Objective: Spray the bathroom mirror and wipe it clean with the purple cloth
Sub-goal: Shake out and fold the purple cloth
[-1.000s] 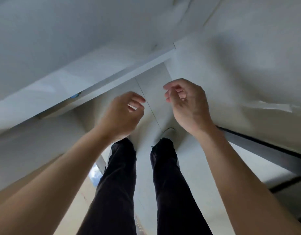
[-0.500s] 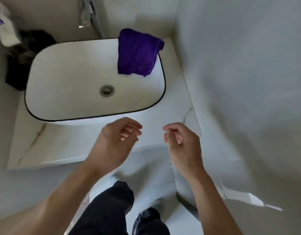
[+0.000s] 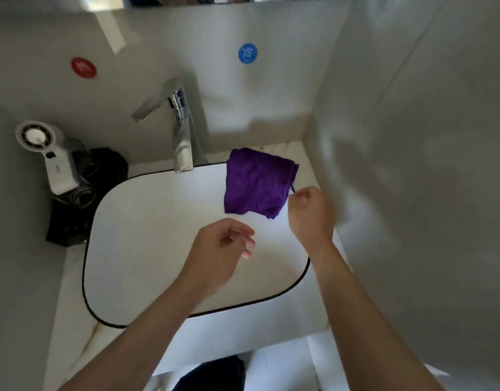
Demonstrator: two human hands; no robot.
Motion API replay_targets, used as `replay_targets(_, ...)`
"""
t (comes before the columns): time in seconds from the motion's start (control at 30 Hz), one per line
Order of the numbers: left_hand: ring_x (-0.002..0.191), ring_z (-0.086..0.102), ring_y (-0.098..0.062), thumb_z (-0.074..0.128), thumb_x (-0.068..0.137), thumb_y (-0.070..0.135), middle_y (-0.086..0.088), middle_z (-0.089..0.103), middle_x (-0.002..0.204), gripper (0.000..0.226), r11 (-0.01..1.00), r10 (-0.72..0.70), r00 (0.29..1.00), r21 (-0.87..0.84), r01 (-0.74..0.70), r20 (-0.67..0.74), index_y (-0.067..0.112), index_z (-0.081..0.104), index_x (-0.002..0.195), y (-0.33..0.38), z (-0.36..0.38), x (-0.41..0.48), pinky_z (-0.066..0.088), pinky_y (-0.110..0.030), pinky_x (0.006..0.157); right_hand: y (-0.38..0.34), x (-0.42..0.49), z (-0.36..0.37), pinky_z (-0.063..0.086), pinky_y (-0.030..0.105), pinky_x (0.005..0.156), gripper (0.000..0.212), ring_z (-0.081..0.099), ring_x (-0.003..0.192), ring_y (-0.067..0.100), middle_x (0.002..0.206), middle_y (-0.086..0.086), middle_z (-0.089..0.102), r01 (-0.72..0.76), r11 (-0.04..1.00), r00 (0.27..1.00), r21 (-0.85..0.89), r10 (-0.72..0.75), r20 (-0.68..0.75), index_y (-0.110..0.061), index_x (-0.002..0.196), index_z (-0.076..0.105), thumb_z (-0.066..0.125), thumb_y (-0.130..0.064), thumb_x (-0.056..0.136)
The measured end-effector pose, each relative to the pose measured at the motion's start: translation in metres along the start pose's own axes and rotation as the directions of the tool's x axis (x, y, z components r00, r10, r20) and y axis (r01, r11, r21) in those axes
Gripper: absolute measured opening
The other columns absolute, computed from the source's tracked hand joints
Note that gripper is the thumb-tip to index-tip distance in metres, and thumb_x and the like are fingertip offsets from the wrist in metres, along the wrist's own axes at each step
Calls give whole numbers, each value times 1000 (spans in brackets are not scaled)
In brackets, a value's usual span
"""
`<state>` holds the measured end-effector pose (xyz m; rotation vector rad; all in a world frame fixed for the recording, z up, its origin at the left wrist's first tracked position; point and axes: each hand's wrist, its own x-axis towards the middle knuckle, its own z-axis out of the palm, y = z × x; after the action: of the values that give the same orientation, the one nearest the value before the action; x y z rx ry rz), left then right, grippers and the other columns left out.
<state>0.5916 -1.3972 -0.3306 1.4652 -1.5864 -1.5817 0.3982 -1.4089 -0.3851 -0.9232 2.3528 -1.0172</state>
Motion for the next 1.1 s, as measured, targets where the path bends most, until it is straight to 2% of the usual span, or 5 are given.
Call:
replay_targets(0.23,69,71,-16,44,85,-9,-10,74,85,36,998,-46,998,32,44,41,15,71,86,-4,-6,8,46,-22,66,-18,74,31,53,40,84,28,67,98,32,108,9,70,-18,967,998,-255,35,60,-9,108,62,62,-33,94)
replay_targets(0.53,72,71,-15,47,90,-5,-3,75,85,32,990,-120,989,61,126,-91,16,71,88,9,-6,17,50,-29,68,-54,78,-14,41,37,84,14,58,80,32,89,7,68,343,830,938,-439,-276,212,-14,82,60,56,-21,93)
replay_targets(0.77,74,70,-16,47,90,-3,-5,74,88,28,1000,-30,986,5,31,-162,13,70,92,60,-6,29,47,-14,62,-141,68,-82,52,35,64,12,61,73,39,70,11,65,552,749,830,-366,-449,331,-6,69,64,66,-16,75)
replay_targets(0.93,83,67,-21,62,88,2,-9,72,95,16,987,131,977,-76,-145,-167,14,67,96,107,-9,29,47,-13,68,-199,39,-117,52,34,70,23,62,57,15,56,0,67,472,856,745,212,-516,423,-13,64,68,75,-21,85)
replay_targets(1.1,86,67,-6,77,80,25,-1,71,99,30,931,297,932,-154,-331,-208,15,66,106,161,-40,8,51,-19,77,-248,10,-142,56,38,69,22,70,67,25,67,4,73,579,773,733,261,-633,250,-15,69,68,71,-27,88)
